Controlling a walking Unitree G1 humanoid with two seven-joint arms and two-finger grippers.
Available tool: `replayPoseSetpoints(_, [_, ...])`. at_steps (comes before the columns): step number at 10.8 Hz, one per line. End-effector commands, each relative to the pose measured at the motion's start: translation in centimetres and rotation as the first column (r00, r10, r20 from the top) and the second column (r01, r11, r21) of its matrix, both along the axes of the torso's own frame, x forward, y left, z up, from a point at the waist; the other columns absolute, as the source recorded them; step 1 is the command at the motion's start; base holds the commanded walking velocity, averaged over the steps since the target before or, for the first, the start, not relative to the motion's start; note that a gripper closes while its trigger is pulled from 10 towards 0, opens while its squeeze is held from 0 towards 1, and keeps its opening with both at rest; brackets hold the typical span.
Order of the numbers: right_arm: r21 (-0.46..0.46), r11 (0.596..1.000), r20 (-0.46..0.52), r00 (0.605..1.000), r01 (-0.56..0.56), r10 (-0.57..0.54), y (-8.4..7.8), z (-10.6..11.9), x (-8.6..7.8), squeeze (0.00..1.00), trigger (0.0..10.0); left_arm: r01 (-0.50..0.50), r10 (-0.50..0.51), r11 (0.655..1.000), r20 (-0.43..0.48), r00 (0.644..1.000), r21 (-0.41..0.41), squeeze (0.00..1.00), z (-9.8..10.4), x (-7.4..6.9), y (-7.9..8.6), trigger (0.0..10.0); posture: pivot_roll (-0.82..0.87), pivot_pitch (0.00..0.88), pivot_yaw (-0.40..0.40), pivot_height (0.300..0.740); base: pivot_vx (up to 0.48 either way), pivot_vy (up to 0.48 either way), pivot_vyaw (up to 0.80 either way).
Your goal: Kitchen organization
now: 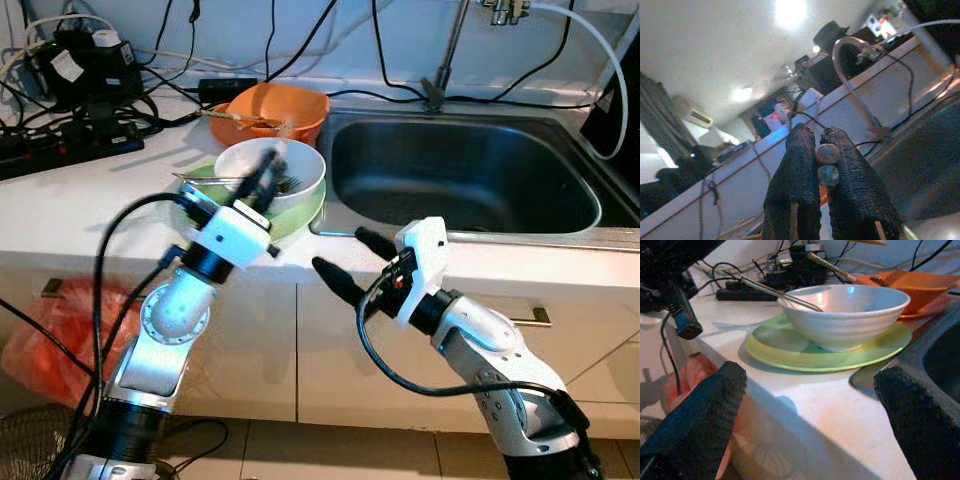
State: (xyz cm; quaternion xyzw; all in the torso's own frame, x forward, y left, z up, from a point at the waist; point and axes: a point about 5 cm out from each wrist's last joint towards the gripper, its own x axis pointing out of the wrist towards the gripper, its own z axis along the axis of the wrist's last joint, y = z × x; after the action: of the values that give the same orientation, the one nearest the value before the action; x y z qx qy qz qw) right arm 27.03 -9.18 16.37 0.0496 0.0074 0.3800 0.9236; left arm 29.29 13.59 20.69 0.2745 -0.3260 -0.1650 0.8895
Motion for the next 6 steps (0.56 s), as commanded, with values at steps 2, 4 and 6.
replayPoseSetpoints(2, [0.015, 0.998, 0.046, 0.997, 0.065, -0.065, -0.6, 0.8, 0.7, 0.00, 10.0, 0.003, 0.000, 0.999, 0.075, 0.997, -0.046, 0.00, 2.0, -0.3, -0.5, 0.0, 0.03, 0.000, -0.006, 0.740, 0.000, 0.000, 0.00])
replayPoseSetpoints(4, [0.073, 0.980, 0.085, 0.978, 0.186, -0.192, -1.2, 1.8, 1.6, 0.00, 10.0, 0.152, -0.148, 0.973, 0.034, 0.988, -0.173, 0.00, 3.5, -0.4, -3.0, 0.0, 0.04, 0.000, -0.006, 0.740, 0.000, 0.000, 0.00])
replayPoseSetpoints(6, [0.195, 0.942, 0.021, 0.959, 0.272, -0.281, -1.8, 2.5, 2.6, 0.00, 10.0, 0.337, -0.365, 0.899, -0.054, 0.929, -0.280, 0.00, 3.3, 0.0, -6.8, 0.0, 0.04, 0.000, -0.001, 0.740, 0.000, 0.000, 0.00])
